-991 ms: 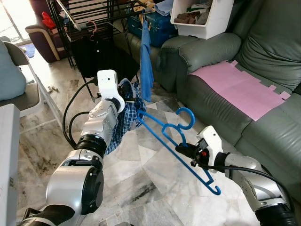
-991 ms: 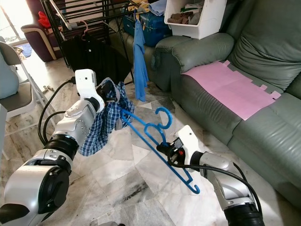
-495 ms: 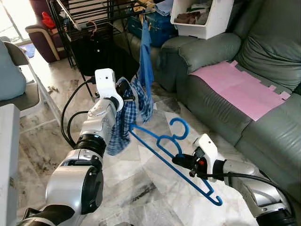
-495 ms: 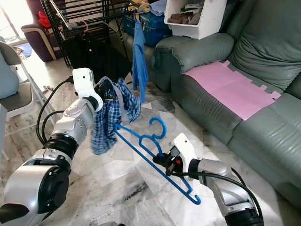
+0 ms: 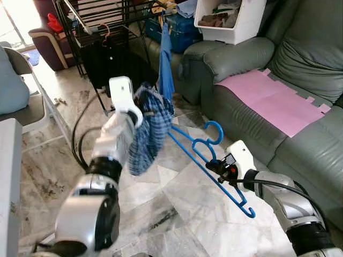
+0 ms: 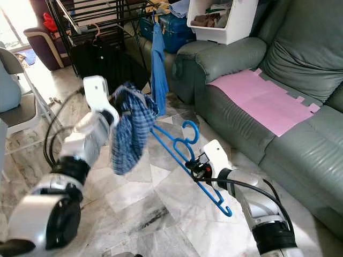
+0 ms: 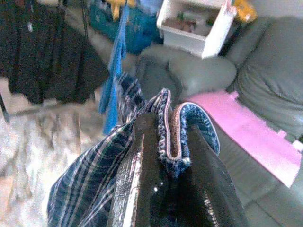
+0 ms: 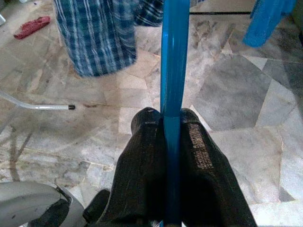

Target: Hang hanger

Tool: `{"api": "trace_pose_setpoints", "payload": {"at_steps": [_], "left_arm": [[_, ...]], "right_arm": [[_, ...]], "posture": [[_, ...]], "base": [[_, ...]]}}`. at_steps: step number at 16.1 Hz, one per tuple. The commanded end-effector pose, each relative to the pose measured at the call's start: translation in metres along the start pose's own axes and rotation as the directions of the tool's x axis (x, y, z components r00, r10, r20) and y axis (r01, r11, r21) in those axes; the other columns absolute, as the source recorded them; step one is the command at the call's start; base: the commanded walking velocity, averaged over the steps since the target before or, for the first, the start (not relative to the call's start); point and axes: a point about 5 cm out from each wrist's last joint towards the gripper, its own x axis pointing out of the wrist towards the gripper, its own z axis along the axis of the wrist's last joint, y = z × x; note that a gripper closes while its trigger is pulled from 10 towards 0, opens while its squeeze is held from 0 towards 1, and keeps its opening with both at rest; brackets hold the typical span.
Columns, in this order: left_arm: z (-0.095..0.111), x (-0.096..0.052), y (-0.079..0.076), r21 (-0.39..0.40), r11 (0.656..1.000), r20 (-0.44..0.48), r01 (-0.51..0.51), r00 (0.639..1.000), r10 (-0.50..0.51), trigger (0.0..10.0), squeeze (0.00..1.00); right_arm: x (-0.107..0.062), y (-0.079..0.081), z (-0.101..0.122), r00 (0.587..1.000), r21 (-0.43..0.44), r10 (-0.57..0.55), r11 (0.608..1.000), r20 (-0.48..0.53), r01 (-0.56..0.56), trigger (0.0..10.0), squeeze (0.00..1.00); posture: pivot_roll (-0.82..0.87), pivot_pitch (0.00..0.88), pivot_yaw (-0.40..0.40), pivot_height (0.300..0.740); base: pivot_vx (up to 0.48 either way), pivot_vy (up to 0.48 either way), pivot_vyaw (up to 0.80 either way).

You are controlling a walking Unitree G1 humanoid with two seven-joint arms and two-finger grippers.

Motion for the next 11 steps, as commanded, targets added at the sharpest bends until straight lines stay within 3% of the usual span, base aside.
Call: {"api": "trace_pose_setpoints", "payload": {"at_steps": [1, 11], "left_arm": [[0.001, -0.003, 0.0, -0.015, 1.0, 0.004, 0.009, 1.0, -0.009, 10.0, 0.0], [-0.014, -0.018, -0.009, -0.069, 0.99, -0.025, 0.12, 0.992, -0.122, 10.0, 0.0]], "right_arm": [[0.003, -0.004, 0.004, 1.0, -0.01, -0.02, 1.0, 0.016, 0.02, 10.0, 0.0], [-0.006, -0.03, 0.001, 0.983, -0.021, -0.18, 0.983, 0.036, 0.18, 10.0, 0.0]], "posture": [[-0.16, 0.0, 0.042, 0.74], [-0.16, 0.0, 0.039, 0.74]], "base": [[0.0, 0.0, 0.0], [0.0, 0.0, 0.0]]}}
